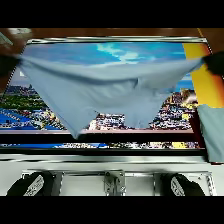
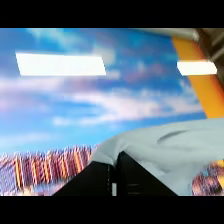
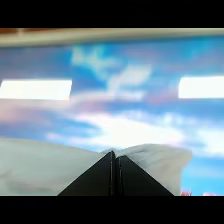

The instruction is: Fold the shirts.

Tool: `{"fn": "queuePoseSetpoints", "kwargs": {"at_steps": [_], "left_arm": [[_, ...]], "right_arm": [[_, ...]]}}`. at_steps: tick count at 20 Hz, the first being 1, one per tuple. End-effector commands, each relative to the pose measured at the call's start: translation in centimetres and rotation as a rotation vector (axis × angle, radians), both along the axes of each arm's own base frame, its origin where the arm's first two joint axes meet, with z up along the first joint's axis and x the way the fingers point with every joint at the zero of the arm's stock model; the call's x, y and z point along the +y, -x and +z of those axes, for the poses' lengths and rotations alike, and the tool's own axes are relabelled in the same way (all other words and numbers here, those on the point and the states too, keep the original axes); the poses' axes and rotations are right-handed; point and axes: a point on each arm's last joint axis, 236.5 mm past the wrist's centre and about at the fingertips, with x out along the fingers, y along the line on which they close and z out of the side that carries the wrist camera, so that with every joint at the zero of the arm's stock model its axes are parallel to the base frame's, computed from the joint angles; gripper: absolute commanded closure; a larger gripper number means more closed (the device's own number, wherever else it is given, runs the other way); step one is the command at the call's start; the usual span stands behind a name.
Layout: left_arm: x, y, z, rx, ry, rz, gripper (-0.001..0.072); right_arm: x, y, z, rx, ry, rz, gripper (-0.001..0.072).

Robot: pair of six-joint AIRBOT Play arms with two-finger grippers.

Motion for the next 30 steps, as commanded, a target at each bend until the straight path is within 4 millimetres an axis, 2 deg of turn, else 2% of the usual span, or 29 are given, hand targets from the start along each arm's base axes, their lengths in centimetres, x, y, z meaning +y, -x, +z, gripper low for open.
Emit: {"fn": "queuePoseSetpoints", "kwargs": {"at_steps": [1, 2, 4, 7, 9, 12, 14, 15, 18, 20, 21, 23, 25, 26, 29, 30], "left_arm": [[-0.8, 9.0, 15.7, -0.466, -0.041, 0.084, 0.0667], [-1.4, 11.3, 17.5, -0.528, -0.053, 0.083, 0.0667], [-2.3, 15.0, 19.3, -0.608, -0.073, 0.083, 0.0667], [-1.9, 18.1, 19.8, -0.635, -0.083, 0.149, 0.0667], [-0.6, 18.3, 18.7, -0.581, -0.100, 0.217, 0.0667], [0.8, 16.3, 14.1, -0.403, -0.200, 0.253, 0.0667], [2.0, 14.5, 9.9, -0.248, -0.258, 0.263, 0.0667], [2.6, 13.4, 7.5, -0.168, -0.274, 0.263, 0.0667], [3.7, 9.8, 0.1, 0.047, -0.260, 0.242, 0.0666], [4.3, 7.4, -6.5, 0.244, -0.182, 0.236, 0.0666], [4.6, 6.4, -9.9, 0.331, -0.162, 0.231, 0.0666], [5.5, 3.8, -16.6, 0.478, -0.122, 0.235, 0.0667], [5.6, 0.9, -22.1, 0.592, -0.045, 0.231, 0.0667], [5.9, -0.9, -23.8, 0.613, -0.007, 0.242, 0.0666], [8.2, -8.2, -26.0, 0.557, 0.121, 0.342, 0.0667], [8.5, -10.1, -26.8, 0.539, 0.157, 0.356, 0.0667]], "right_arm": [[1.2, 8.8, 15.7, -0.446, 0.083, -0.067, 0.0654], [1.5, 10.8, 17.7, -0.509, 0.096, -0.082, 0.0654], [2.0, 14.0, 20.3, -0.591, 0.102, -0.100, 0.0654], [1.9, 17.1, 21.9, -0.651, 0.117, -0.140, 0.0654], [1.5, 17.7, 21.9, -0.651, 0.130, -0.168, 0.0654], [0.1, 16.1, 19.4, -0.537, 0.162, -0.208, 0.0654], [-1.0, 13.9, 15.5, -0.367, 0.204, -0.219, 0.0653], [-1.6, 12.6, 12.6, -0.244, 0.219, -0.212, 0.0653], [-2.5, 8.9, 1.8, 0.206, 0.143, -0.164, 0.0653], [-2.8, 7.1, -6.2, 0.504, 0.059, -0.132, 0.0653], [-3.2, 5.5, -9.7, 0.587, 0.033, -0.129, 0.0653], [-4.6, 0.3, -15.0, 0.603, -0.033, -0.165, 0.0654], [-4.6, -6.0, -18.1, 0.522, -0.180, -0.178, 0.0654], [-4.5, -9.1, -19.2, 0.481, -0.265, -0.182, 0.0654], [-4.6, -17.0, -21.1, 0.333, -0.435, -0.247, 0.0653], [-4.3, -18.9, -22.1, 0.299, -0.474, -0.270, 0.0653]]}}
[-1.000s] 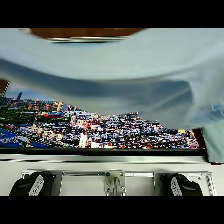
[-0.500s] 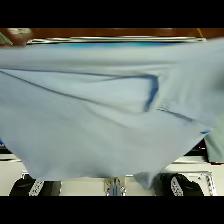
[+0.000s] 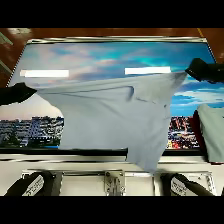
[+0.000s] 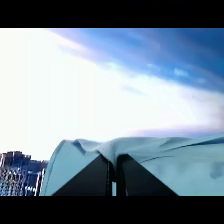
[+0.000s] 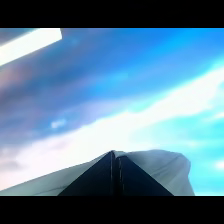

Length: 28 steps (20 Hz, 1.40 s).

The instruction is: Fold the shirts.

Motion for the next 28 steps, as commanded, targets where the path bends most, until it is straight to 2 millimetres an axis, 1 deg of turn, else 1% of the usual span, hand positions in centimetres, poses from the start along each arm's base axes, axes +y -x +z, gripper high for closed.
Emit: {"fn": "queuePoseSetpoints", "kwargs": {"at_steps": [1, 2, 3, 4, 5, 6, 7, 8, 9, 10, 11, 12, 13, 14, 15, 16, 17, 18, 19, 20, 21, 23, 24, 26, 28], "left_arm": [[1.7, -7.1, -4.4, -0.054, 0.098, 0.115, 0.0666], [1.3, -7.9, -6.3, -0.029, 0.114, 0.116, 0.0666], [0.6, -8.3, -8.7, 0.022, 0.133, 0.107, 0.0666], [-0.3, -8.4, -11.0, 0.079, 0.144, 0.087, 0.0666], [-1.2, -8.2, -12.9, 0.129, 0.152, 0.067, 0.0666], [-2.0, -8.0, -14.5, 0.170, 0.162, 0.050, 0.0665], [-2.7, -7.8, -15.7, 0.207, 0.180, 0.039, 0.0632], [-3.0, -7.2, -16.4, 0.240, 0.193, 0.023, 0.0456], [-3.1, -6.4, -16.7, 0.277, 0.209, 0.004, 0.0140], [-2.6, -5.3, -16.7, 0.317, 0.230, -0.008, 0.0011], [-1.5, -3.5, -16.8, 0.381, 0.244, -0.029, 0.0011], [-0.1, -1.5, -16.9, 0.456, 0.263, -0.038, 0.0017], [1.6, 1.0, -17.0, 0.540, 0.295, -0.034, 0.0021], [3.0, 3.7, -17.2, 0.617, 0.312, -0.038, 0.0090], [4.4, 6.6, -17.5, 0.693, 0.324, -0.038, 0.0161], [5.1, 9.3, -17.8, 0.743, 0.346, -0.042, 0.0160], [5.1, 11.4, -18.2, 0.774, 0.386, -0.042, 0.0142], [5.0, 13.0, -19.0, 0.792, 0.425, -0.022, 0.0087], [4.3, 14.5, -20.0, 0.811, 0.465, -0.015, 0.0036], [2.9, 15.7, -20.8, 0.818, 0.507, -0.049, 0.0036], [1.5, 16.3, -21.4, 0.817, 0.542, -0.069, 0.0036], [-0.3, 16.3, -22.9, 0.791, 0.587, -0.042, 0.0037], [-0.9, 16.1, -23.6, 0.775, 0.596, -0.027, 0.0037], [-1.4, 16.0, -24.8, 0.765, 0.575, -0.013, 0.0038], [-1.8, 15.4, -25.4, 0.757, 0.557, -0.009, 0.0039]], "right_arm": [[-0.2, -8.0, -3.8, -0.141, -0.135, -0.170, 0.0653], [0.7, -8.8, -5.8, -0.121, -0.115, -0.159, 0.0653], [1.7, -9.1, -8.0, -0.085, -0.098, -0.138, 0.0652], [2.7, -9.3, -10.3, -0.039, -0.095, -0.115, 0.0652], [3.7, -9.2, -12.1, 0.002, -0.102, -0.097, 0.0652], [4.5, -9.0, -13.5, 0.037, -0.112, -0.081, 0.0633], [4.8, -9.0, -14.1, 0.050, -0.112, -0.075, 0.0467], [5.1, -8.6, -14.5, 0.072, -0.117, -0.061, 0.0083], [4.8, -8.0, -14.4, 0.095, -0.126, -0.050, 0.0025], [4.3, -7.1, -14.0, 0.124, -0.126, -0.025, 0.0026], [3.3, -5.8, -13.4, 0.153, -0.102, 0.006, 0.0026], [1.5, -3.9, -13.1, 0.203, -0.066, 0.029, 0.0026], [-0.3, -1.5, -13.0, 0.272, -0.040, 0.040, 0.0026], [-2.4, 1.7, -13.4, 0.377, -0.019, 0.054, 0.0026], [-4.3, 5.7, -14.2, 0.512, -0.023, 0.071, 0.0026], [-5.7, 8.8, -15.0, 0.619, -0.040, 0.074, 0.0026], [-6.7, 11.5, -15.6, 0.708, -0.079, 0.073, 0.0026], [-7.1, 13.7, -16.3, 0.773, -0.138, 0.066, 0.0026], [-7.2, 15.0, -16.9, 0.809, -0.182, 0.057, 0.0026], [-7.2, 15.6, -17.5, 0.823, -0.216, 0.046, 0.0026], [-6.9, 15.7, -18.0, 0.825, -0.234, 0.043, 0.0026], [-5.8, 14.8, -18.5, 0.795, -0.261, 0.044, 0.0026], [-5.5, 14.4, -18.6, 0.786, -0.249, 0.052, 0.0026], [-4.9, 13.7, -18.7, 0.765, -0.218, 0.075, 0.0026], [-4.5, 13.0, -18.9, 0.746, -0.191, 0.088, 0.0026]]}}
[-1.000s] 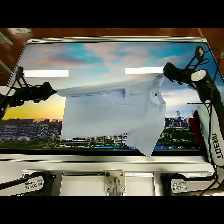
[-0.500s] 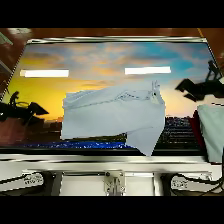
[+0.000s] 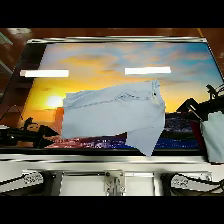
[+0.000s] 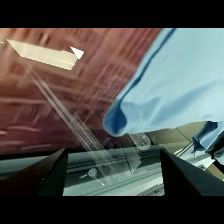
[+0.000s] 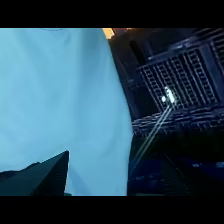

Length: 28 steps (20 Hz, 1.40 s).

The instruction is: Fold the shirts.

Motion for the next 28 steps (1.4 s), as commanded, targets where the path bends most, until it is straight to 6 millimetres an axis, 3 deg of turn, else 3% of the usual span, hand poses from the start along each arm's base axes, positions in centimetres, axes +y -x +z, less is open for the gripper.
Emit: {"fn": "queuePoseSetpoints", "kwargs": {"at_steps": [1, 4, 7, 10, 13, 15, 17, 27, 28], "left_arm": [[-1.1, -1.2, -1.4, -0.036, -0.013, 0.039, 0.0050], [-2.1, -2.7, -1.5, -0.071, 0.000, 0.058, 0.0056], [-3.3, -2.8, -2.4, -0.060, -0.011, 0.027, 0.0083], [-3.6, -3.0, -3.0, -0.046, -0.026, 0.028, 0.0520], [-4.1, -2.6, -2.5, -0.057, -0.003, -0.004, 0.0666], [-4.6, -2.2, -2.0, -0.102, 0.015, -0.071, 0.0666], [-5.3, -1.7, -1.2, -0.138, 0.044, -0.130, 0.0666], [-5.0, -3.6, 2.4, -0.274, 0.018, -0.160, 0.0666], [-5.3, -3.6, 3.1, -0.301, 0.034, -0.177, 0.0667]], "right_arm": [[0.8, -0.7, -0.4, -0.028, 0.017, 0.038, 0.0026], [0.7, -0.4, -0.8, -0.014, 0.029, 0.053, 0.0026], [0.3, 0.0, -1.1, 0.001, 0.050, 0.061, 0.0026], [0.4, 0.4, -1.3, 0.014, 0.049, 0.070, 0.0026], [2.1, 3.3, -3.5, 0.090, -0.014, 0.107, 0.0026], [4.3, 5.1, -5.5, 0.120, -0.093, 0.104, 0.0026], [5.7, 5.3, -7.2, 0.099, -0.135, 0.062, 0.0026], [7.0, 3.6, -10.3, 0.090, -0.214, -0.078, 0.0035], [7.3, 3.2, -10.6, 0.083, -0.210, -0.081, 0.0155]]}}
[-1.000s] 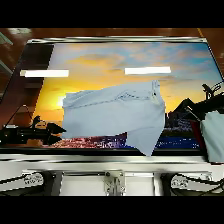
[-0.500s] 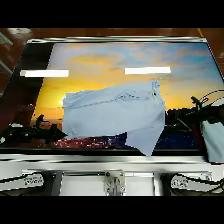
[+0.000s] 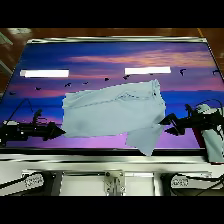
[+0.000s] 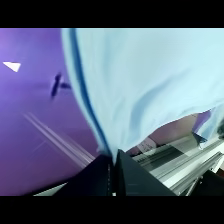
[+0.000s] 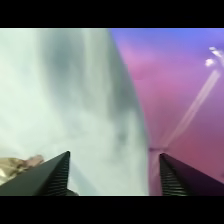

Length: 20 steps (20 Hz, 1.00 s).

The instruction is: Fold the shirts.

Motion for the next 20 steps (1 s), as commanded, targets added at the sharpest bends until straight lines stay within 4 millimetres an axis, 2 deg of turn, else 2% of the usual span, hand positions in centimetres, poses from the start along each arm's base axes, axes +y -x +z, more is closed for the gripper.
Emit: {"fn": "queuePoseSetpoints", "kwargs": {"at_steps": [1, 2, 3, 4, 5, 7, 8, 9, 10, 11, 12, 13, 14, 15, 16, 17, 18, 19, 20], "left_arm": [[-0.5, -0.5, 1.9, -0.068, 0.022, -0.028, 0.0666], [-0.4, -0.6, 2.2, -0.082, 0.015, -0.028, 0.0667], [-0.4, -0.7, 2.6, -0.096, 0.008, -0.028, 0.0667], [-0.3, -0.8, 2.9, -0.111, 0.000, -0.028, 0.0667], [-0.2, -1.1, 3.5, -0.135, -0.012, -0.029, 0.0668], [0.3, -2.8, 6.1, -0.239, -0.067, -0.049, 0.0670], [0.5, -4.1, 8.4, -0.319, -0.105, -0.060, 0.0671], [0.8, -6.0, 11.9, -0.423, -0.156, -0.062, 0.0670], [1.1, -7.8, 16.1, -0.545, -0.212, -0.059, 0.0671], [1.3, -9.4, 21.7, -0.695, -0.277, -0.045, 0.0670], [1.6, -10.5, 28.4, -0.861, -0.342, -0.009, 0.0669], [1.7, -10.7, 35.2, -1.023, -0.395, 0.043, 0.0669], [1.6, -9.7, 42.6, -1.198, -0.445, 0.102, 0.0668], [1.3, -7.7, 49.0, -1.357, -0.492, 0.143, 0.0668], [0.9, -4.9, 54.8, -1.503, -0.544, 0.181, 0.0668], [0.6, -2.1, 58.8, -1.586, -0.573, 0.234, 0.0668], [0.3, 0.5, 61.6, -1.634, -0.587, 0.277, 0.0668], [0.0, 3.1, 63.6, -1.670, -0.609, 0.312, 0.0668], [-0.4, 5.4, 64.8, -1.693, -0.625, 0.334, 0.0668]], "right_arm": [[0.6, -1.5, -1.4, -0.024, 0.014, -0.033, 0.0214], [1.3, -1.8, -1.6, -0.035, 0.030, -0.013, 0.0215], [2.0, -2.0, -1.6, -0.045, 0.035, 0.012, 0.0304], [2.3, -2.2, -1.4, -0.055, 0.044, 0.042, 0.0585], [2.6, -2.4, -0.6, -0.063, 0.032, 0.066, 0.0652], [2.5, -3.9, 2.8, -0.159, 0.032, 0.143, 0.0653], [2.2, -5.3, 5.7, -0.249, 0.055, 0.181, 0.0653], [1.8, -7.0, 9.3, -0.358, 0.094, 0.207, 0.0654], [1.4, -9.0, 14.4, -0.505, 0.142, 0.220, 0.0653], [1.1, -10.6, 20.3, -0.657, 0.203, 0.216, 0.0654], [0.9, -11.6, 27.9, -0.854, 0.285, 0.212, 0.0654], [0.8, -11.5, 36.2, -1.065, 0.389, 0.195, 0.0654], [0.8, -10.1, 44.0, -1.256, 0.492, 0.155, 0.0653], [0.9, -7.3, 51.7, -1.445, 0.613, 0.100, 0.0653], [0.9, -4.0, 57.4, -1.577, 0.709, 0.037, 0.0653], [1.0, -0.1, 61.8, -1.669, 0.789, -0.037, 0.0654], [1.0, 3.4, 64.4, -1.721, 0.856, -0.087, 0.0653], [1.0, 6.6, 66.0, -1.749, 0.915, -0.136, 0.0653], [1.0, 9.0, 66.6, -1.754, 0.951, -0.168, 0.0653]]}}
